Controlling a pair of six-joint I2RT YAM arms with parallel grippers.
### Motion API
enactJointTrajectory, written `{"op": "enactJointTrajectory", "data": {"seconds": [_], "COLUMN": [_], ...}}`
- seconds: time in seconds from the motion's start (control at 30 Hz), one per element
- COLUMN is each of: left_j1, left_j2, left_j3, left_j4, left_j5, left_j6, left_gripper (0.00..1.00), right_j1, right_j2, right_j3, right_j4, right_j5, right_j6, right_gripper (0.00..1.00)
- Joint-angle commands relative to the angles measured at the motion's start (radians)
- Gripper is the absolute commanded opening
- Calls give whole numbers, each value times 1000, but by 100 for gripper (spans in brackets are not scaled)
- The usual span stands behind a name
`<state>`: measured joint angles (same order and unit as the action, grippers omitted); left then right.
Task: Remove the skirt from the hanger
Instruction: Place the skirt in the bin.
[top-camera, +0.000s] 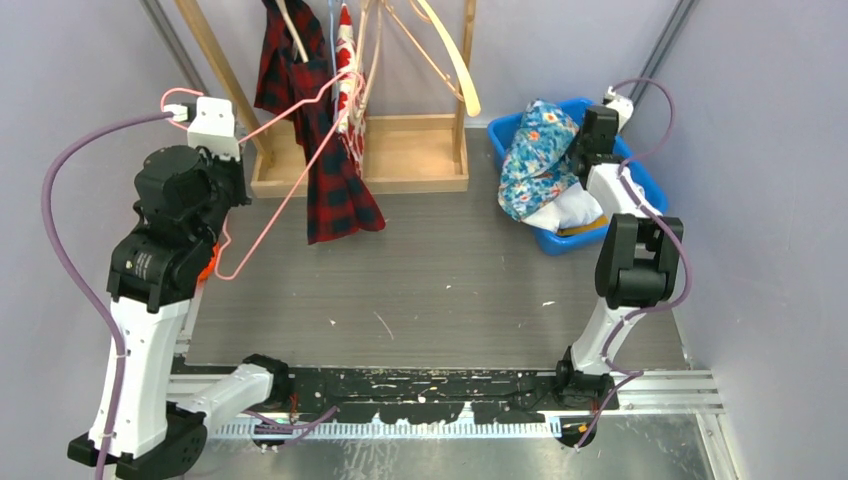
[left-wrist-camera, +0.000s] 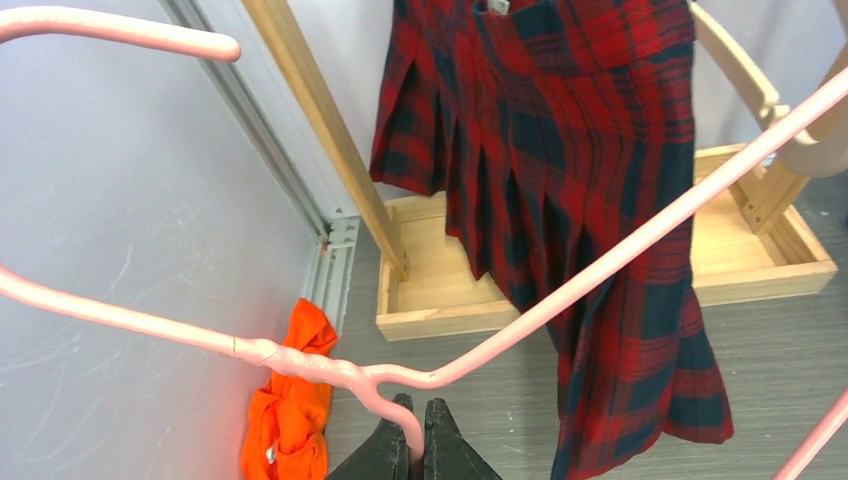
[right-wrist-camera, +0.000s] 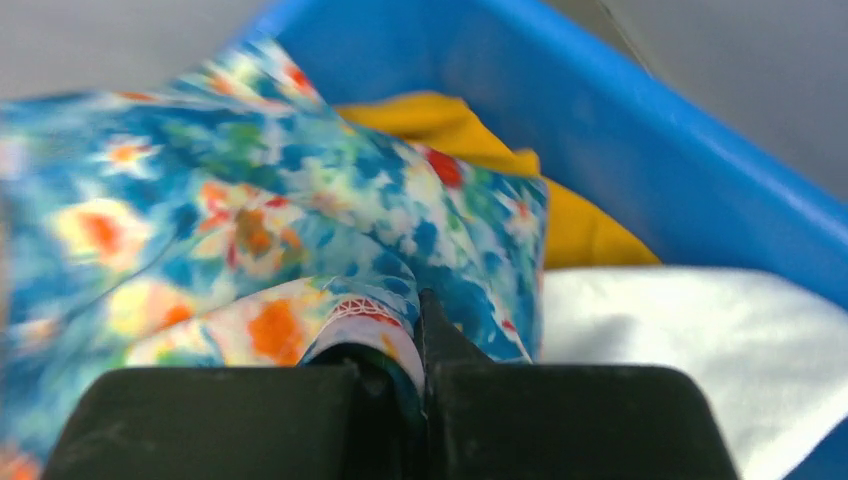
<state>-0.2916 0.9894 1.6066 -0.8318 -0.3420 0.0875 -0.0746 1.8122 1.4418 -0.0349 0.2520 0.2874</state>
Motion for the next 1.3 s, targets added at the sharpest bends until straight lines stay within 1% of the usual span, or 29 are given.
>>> {"op": "enactJointTrajectory", "data": {"seconds": [0.0,0.1,0.2,0.23,0.27,0.33,0.37,0.4,0.5,0.57,0.6,0.63,0.7,0.8,0.93,1.03,1.13,1.27], "left_j1": [5,6,6,5,6,5,6,6,6,6,6,5,5,5,6,6,6,7], "left_j2": [3,26,50,57,64,79,88,97,120,129,131,134,139,145,149,112,83,115], "left_j3": [66,107,124,127,132,149,158,166,184,185,186,190,197,211,242,203,156,113], "left_j4": [11,11,11,11,12,18,22,24,28,36,39,41,44,65,79,127,179,293], "left_j5": [-85,-137,-175,-181,-184,-176,-171,-168,-173,-190,-196,-202,-217,-263,-339,-419,-498,-613], "left_j6": [17,38,65,70,68,49,38,21,-2,-5,-6,-6,2,27,52,94,191,357], "left_gripper": [0,0,0,0,0,0,0,0,0,0,0,0,0,0,0,0,0,0], "right_j1": [-47,-57,-60,-60,-59,-59,-58,-57,-57,-57,-58,-57,-58,-57,-54,-52,-51,-51], "right_j2": [76,131,158,155,146,111,85,58,-40,-142,-187,-230,-298,-358,-375,-357,-333,-292], "right_j3": [-2,50,70,69,63,45,39,30,1,-21,-37,-56,-73,-50,16,48,65,100], "right_j4": [-85,-221,-275,-274,-269,-240,-231,-217,-163,-103,-56,-3,91,182,214,244,261,310], "right_j5": [40,45,27,14,0,-27,-31,-35,-52,-85,-108,-132,-194,-251,-244,-266,-270,-282], "right_j6": [113,173,177,168,157,131,114,97,57,47,44,43,33,48,80,81,87,117], "right_gripper": [1,1,2,7,14,37,54,65,68,71,82,87,86,86,84,84,83,82]}}
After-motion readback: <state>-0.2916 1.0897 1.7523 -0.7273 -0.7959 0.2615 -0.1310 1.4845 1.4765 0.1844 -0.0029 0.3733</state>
